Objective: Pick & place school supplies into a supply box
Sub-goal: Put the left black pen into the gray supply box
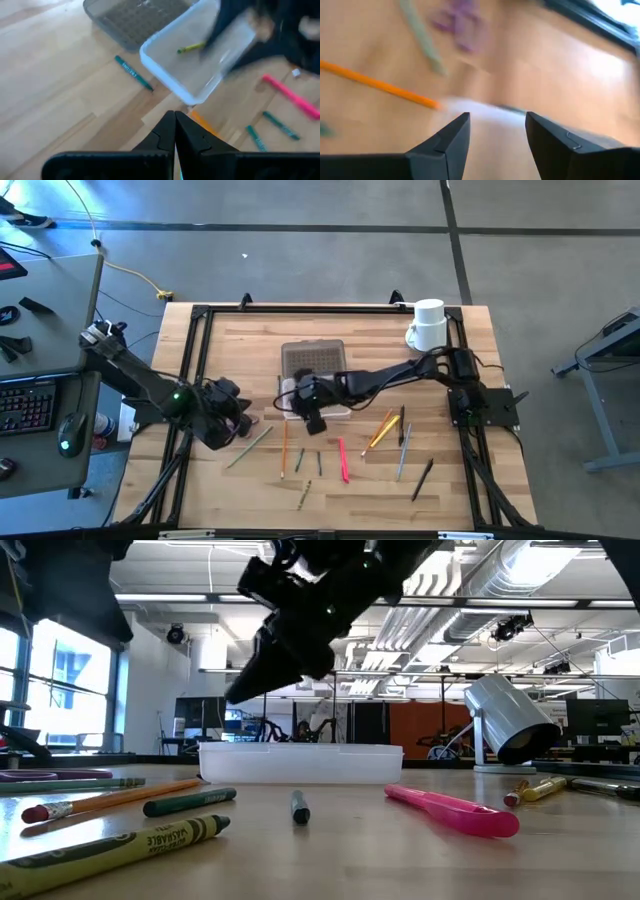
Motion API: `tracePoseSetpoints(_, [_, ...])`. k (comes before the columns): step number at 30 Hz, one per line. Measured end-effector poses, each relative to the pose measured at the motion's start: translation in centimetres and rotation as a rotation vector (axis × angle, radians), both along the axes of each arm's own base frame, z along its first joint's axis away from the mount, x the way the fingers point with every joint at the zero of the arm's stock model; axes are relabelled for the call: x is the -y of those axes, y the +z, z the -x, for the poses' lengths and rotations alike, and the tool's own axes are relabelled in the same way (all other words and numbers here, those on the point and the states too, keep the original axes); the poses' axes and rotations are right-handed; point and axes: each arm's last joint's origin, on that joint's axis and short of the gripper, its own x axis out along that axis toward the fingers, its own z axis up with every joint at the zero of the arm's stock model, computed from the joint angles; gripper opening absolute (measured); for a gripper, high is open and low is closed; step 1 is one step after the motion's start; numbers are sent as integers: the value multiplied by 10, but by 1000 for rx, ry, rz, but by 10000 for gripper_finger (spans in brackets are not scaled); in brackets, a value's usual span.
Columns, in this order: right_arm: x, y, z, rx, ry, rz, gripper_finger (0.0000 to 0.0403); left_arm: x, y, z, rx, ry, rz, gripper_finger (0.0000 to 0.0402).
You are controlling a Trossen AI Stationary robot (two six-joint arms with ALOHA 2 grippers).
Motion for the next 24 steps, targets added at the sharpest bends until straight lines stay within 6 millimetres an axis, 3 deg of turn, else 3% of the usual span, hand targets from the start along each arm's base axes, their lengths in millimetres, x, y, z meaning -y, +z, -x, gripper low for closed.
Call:
tracePoseSetpoints(3, [4,11,11,-68,-86,109,173,0,-3,1,-46,-21,-16,65])
tracePoseSetpoints(6, [4,15,29,-208,-89,99,172,1,-6,1,-95,-41,-33,86])
tracePoseSetpoints(13, [-31,32,79,-519,-108,59,172,0,-6,2,-118,-53,-39,131])
tracePoseSetpoints(17, [-53,29,104,-705,-139,-60,172,-3,-5,4,-129,-68,-111,145])
tracePoseSetpoints(20, [-69,15,115,-775,-188,-162,172,-7,-4,5,-133,-74,-196,149])
tracePoseSetpoints(24, [-81,-2,132,-854,-296,-183,172,-21,1,1,-133,-11,-178,150])
